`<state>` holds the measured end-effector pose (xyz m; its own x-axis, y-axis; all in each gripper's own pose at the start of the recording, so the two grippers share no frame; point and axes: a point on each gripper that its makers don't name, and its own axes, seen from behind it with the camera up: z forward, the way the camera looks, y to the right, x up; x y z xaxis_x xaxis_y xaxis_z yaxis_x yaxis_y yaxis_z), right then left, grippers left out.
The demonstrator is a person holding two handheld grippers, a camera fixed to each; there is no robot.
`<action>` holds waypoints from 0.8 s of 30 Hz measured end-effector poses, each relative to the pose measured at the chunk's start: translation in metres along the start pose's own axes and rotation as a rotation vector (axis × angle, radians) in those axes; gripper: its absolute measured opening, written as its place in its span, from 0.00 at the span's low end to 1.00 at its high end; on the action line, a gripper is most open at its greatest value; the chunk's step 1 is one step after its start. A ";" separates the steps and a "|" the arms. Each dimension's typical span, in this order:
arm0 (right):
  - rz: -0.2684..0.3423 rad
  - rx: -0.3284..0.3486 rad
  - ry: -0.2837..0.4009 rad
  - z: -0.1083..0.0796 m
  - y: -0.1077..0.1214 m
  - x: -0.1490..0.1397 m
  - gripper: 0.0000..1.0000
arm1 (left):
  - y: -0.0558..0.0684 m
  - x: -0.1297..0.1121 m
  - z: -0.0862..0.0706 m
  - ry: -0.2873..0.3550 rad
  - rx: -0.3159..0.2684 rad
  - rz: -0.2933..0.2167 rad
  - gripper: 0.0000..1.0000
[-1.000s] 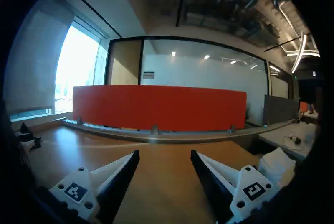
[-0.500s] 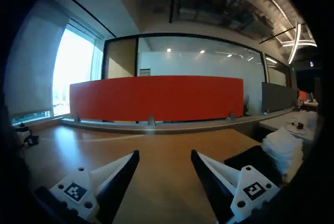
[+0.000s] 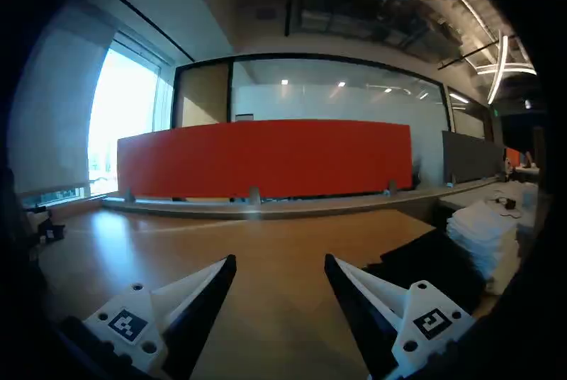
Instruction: Fold towel
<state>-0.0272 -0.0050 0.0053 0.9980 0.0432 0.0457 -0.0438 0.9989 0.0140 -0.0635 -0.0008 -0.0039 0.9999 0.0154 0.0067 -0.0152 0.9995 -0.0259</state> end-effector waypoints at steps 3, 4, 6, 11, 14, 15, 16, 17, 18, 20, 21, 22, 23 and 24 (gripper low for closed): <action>-0.005 0.005 0.005 -0.001 -0.003 0.001 0.97 | 0.000 0.000 0.000 0.000 0.000 0.000 0.93; -0.007 0.007 0.007 -0.002 -0.003 0.001 0.97 | 0.000 0.000 0.000 0.000 0.000 0.000 0.93; -0.011 0.009 0.010 -0.003 -0.004 0.001 0.97 | 0.000 0.000 0.000 0.000 0.000 0.000 0.93; -0.027 0.010 0.021 -0.005 -0.007 0.002 0.97 | 0.000 0.000 0.000 0.000 0.000 0.000 0.93; -0.028 0.010 0.025 -0.005 -0.007 0.003 0.97 | 0.000 0.000 0.000 0.000 0.000 0.000 0.93; -0.028 0.010 0.027 -0.005 -0.007 0.003 0.97 | 0.000 0.000 0.000 0.000 0.000 0.000 0.93; -0.027 0.010 0.030 -0.005 -0.007 0.004 0.97 | 0.000 0.000 0.000 0.000 0.000 0.000 0.93; -0.026 0.009 0.034 -0.005 -0.007 0.004 0.97 | 0.000 0.000 0.000 0.000 0.000 0.000 0.93; -0.026 0.009 0.036 -0.005 -0.007 0.005 0.97 | 0.000 0.000 0.000 0.000 0.000 0.000 0.92; -0.029 0.011 0.038 -0.006 -0.008 0.006 0.97 | 0.000 0.000 0.000 0.000 0.000 0.000 0.93; -0.030 0.011 0.039 -0.006 -0.009 0.007 0.97 | 0.000 0.000 0.000 0.000 0.000 0.000 0.93; -0.029 0.012 0.039 -0.006 -0.009 0.007 0.97 | 0.000 0.000 0.000 0.000 0.000 0.000 0.93; -0.029 0.013 0.040 -0.006 -0.009 0.007 0.97 | 0.000 0.000 0.000 0.000 0.000 0.000 0.93; -0.028 0.014 0.040 -0.006 -0.009 0.008 0.97 | -0.001 0.000 0.000 0.000 0.000 0.000 0.93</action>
<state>-0.0189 -0.0139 -0.0003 0.9999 0.0157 0.0051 -0.0158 0.9995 0.0288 -0.0636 -0.0013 -0.0035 0.9999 0.0152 0.0066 -0.0150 0.9996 -0.0259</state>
